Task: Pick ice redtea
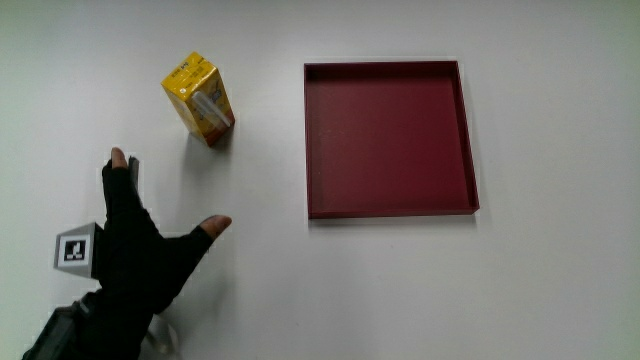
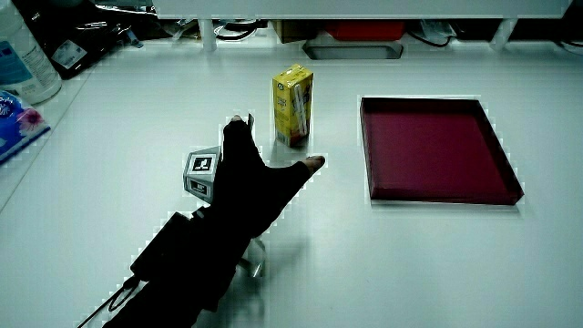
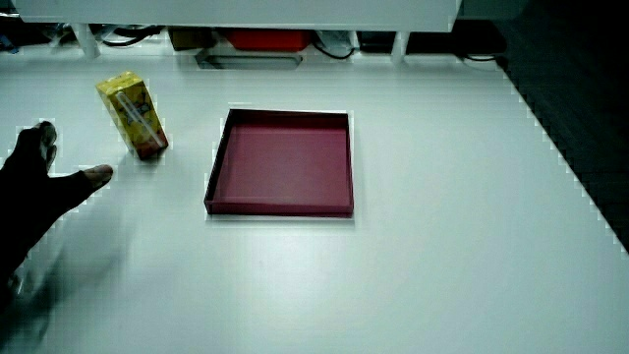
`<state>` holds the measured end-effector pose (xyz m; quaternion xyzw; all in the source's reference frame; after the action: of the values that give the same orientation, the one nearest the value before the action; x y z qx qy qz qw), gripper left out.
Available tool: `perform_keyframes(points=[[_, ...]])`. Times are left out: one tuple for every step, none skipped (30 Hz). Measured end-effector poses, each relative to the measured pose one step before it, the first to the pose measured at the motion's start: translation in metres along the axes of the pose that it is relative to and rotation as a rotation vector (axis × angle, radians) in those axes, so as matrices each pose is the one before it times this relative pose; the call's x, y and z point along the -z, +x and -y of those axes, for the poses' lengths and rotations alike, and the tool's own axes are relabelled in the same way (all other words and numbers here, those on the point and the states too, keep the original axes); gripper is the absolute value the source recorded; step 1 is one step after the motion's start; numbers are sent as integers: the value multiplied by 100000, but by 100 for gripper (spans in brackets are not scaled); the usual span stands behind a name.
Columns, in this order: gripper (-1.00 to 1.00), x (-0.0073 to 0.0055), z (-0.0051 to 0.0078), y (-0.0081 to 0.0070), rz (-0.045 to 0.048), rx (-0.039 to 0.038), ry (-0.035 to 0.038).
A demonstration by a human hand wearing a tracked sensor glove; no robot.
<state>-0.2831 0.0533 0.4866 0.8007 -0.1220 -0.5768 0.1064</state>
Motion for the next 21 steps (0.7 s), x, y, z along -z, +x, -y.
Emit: perform_keyframes(points=[[0, 37, -391, 142, 904, -215, -130], [0, 77, -429, 119, 982, 604, -644], [0, 75, -430, 115, 982, 604, -644], [0, 73, -431, 112, 982, 604, -644], [0, 122, -310, 229, 2285, 397, -142], [0, -72, -373, -278, -1358, -756, 659], [0, 138, -300, 164, 2325, 968, -511], [0, 98, -234, 160, 957, 76, 64], [0, 20, -255, -20, -674, -1486, 882], [0, 51, -300, 24, 949, 403, 228], [0, 32, -277, -19, 599, 226, -142], [0, -61, -306, -184, -641, -578, 354], [0, 118, -200, 221, 2399, 1112, 214], [0, -17, -267, -187, 1184, -581, 436], [0, 14, -230, 13, -1099, -1156, 993], [0, 51, -288, -61, 1461, 475, 20], [0, 70, -224, 19, 533, -984, 141], [0, 2, -314, -147, -296, 306, 879], [0, 10, -327, -225, 285, -358, 301], [0, 143, -192, 208, 184, -278, -307], [0, 219, -139, 281, 2429, 419, -30]])
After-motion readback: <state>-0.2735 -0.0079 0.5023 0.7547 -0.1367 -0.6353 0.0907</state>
